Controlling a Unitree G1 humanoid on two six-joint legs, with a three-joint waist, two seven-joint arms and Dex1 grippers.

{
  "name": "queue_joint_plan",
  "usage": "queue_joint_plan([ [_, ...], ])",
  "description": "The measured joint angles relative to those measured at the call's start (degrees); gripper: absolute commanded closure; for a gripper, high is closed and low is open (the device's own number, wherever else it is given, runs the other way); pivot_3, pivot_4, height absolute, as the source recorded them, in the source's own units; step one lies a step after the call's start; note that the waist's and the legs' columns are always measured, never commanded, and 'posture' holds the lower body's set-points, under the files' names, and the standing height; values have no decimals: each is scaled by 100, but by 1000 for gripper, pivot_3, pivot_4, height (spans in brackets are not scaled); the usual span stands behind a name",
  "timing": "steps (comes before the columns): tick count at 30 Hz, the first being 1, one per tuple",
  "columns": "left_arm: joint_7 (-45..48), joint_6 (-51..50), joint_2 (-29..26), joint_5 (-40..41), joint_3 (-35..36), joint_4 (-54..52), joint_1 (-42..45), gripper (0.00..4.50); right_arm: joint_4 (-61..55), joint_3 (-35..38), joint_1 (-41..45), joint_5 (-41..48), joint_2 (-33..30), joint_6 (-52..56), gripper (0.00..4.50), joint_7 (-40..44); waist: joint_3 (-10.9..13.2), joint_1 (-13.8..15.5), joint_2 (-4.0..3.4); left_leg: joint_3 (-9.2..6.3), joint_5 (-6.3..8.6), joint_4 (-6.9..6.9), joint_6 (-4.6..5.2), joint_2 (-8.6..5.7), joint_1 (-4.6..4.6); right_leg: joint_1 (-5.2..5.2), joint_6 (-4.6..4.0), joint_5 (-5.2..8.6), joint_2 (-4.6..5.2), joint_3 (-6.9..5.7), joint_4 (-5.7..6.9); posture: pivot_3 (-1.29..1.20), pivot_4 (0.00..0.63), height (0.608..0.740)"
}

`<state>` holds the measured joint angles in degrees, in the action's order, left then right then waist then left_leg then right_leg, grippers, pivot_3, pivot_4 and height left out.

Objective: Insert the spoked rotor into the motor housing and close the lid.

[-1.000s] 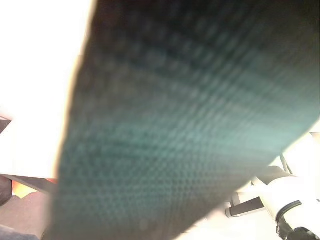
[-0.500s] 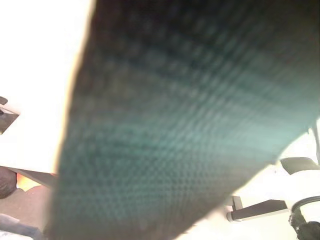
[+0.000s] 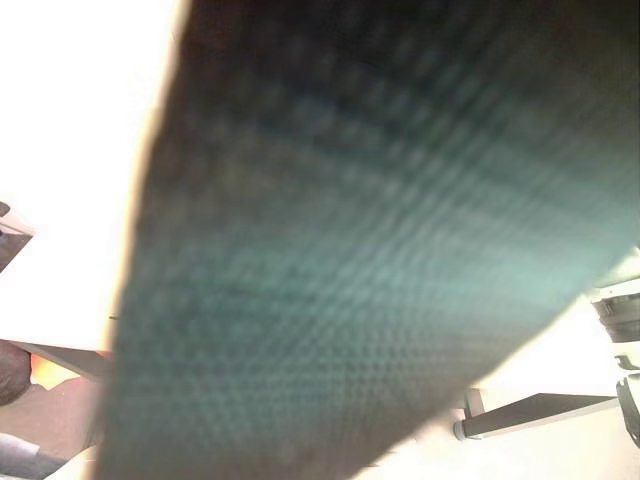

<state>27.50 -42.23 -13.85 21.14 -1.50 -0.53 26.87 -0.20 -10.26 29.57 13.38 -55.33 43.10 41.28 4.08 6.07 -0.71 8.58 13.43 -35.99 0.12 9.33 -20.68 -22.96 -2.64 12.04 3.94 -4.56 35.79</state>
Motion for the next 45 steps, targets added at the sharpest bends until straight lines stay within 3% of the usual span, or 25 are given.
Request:
queue_joint_plan([
  [4,-18,1,39,-6,-26,8,0,2665,-781,-54,-467,131,251,378,4457,210,-1,-43,-3,0,-9,0,15,1,5,3,0,0,0,0,1,0,0,740],
  [8,-44,3,35,-9,-17,11,1,2665,-1212,-93,-298,449,790,841,4457,298,-3,-54,-7,0,-12,0,12,2,8,4,0,0,-1,-1,2,0,0,740],
  [20,-346,-33,-38,8,190,-288,-351,2665,-640,-326,825,175,1931,914,4457,96,-4,-69,-7,0,-21,9,8,3,41,16,-7,-4,-2,-2,9,0,0,740],
  [29,-661,-101,-141,51,648,-529,-360,2665,-399,-851,802,-55,2814,903,4457,-189,-4,-60,-5,-1,-22,15,3,2,49,22,-7,-4,-3,-2,1,0,0,740],
  [39,-815,-217,-167,88,784,-693,-425,2665,1277,-790,822,-527,3506,-269,4457,-721,-7,-69,1,-1,-22,25,0,2,103,90,31,19,-3,-2,-15,0,0,740],
  [45,-833,-256,-211,92,787,-713,-410,2665,1448,-326,536,-408,3552,-894,4457,-578,-7,-68,4,0,-21,25,2,1,113,94,32,19,-2,-2,-23,0,0,740],
])
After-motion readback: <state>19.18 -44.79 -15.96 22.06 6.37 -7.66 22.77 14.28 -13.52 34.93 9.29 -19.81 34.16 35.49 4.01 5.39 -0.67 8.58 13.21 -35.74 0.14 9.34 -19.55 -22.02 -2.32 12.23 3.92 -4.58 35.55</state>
